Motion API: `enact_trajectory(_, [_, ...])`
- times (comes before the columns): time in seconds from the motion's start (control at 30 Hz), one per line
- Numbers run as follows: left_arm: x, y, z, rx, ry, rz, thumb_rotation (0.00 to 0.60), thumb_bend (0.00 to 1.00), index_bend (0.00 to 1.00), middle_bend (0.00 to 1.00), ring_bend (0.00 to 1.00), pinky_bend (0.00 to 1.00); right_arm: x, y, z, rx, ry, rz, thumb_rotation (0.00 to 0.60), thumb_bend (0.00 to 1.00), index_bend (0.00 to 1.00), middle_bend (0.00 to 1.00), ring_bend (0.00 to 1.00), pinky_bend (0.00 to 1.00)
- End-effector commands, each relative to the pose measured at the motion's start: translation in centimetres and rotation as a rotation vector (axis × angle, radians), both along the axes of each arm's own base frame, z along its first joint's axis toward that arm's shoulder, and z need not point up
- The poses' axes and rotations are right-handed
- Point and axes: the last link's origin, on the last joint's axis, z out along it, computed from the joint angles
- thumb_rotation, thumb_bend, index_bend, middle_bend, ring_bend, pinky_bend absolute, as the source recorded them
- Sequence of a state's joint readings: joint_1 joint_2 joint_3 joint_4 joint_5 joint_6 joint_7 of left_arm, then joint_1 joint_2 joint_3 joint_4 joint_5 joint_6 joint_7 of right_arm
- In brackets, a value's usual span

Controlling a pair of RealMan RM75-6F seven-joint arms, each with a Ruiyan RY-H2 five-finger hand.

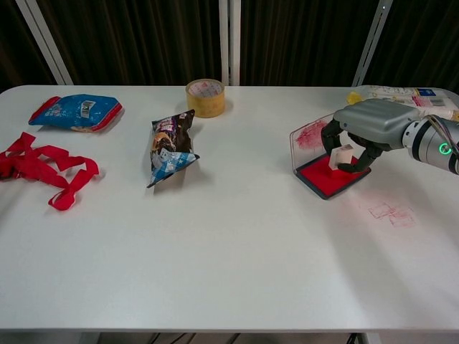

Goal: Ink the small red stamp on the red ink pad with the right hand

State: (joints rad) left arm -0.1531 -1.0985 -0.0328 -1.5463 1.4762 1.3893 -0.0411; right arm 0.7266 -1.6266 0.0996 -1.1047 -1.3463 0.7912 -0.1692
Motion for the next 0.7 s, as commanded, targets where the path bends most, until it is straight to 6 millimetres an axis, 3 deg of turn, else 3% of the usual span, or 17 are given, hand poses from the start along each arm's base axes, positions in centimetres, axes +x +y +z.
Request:
enact_trajectory(0.03, [0.1,0.0,0.0,0.001,0.001,-0.003,0.451,0.05,0.06,0.14,0.12,0.27,0.5,0.1,0.6,-0.017,-0.037,0.015,0.600,0.36,0.61,0.52,0.81,0.88])
enact_trajectory(0.37, [0.6,-0.1,-0.2,-0.005,0.000,-0.014,0.457,0.05,0.06,0.14,0.12,0.27,1.4,1.4,5.2,-0.083,-0.173,0.062,0.600,0.36,0.62,0.52,0.81,0.88])
enact_trajectory(0.7, [0.8,-0.2,-0.9,-0.020,-0.004,-0.020,0.460,0.05,0.06,0.14,0.12,0.27,-3.6,5.2,5.9,-0.045,-0.101,0.008,0.600,0.36,0.62,0.52,0.81,0.88])
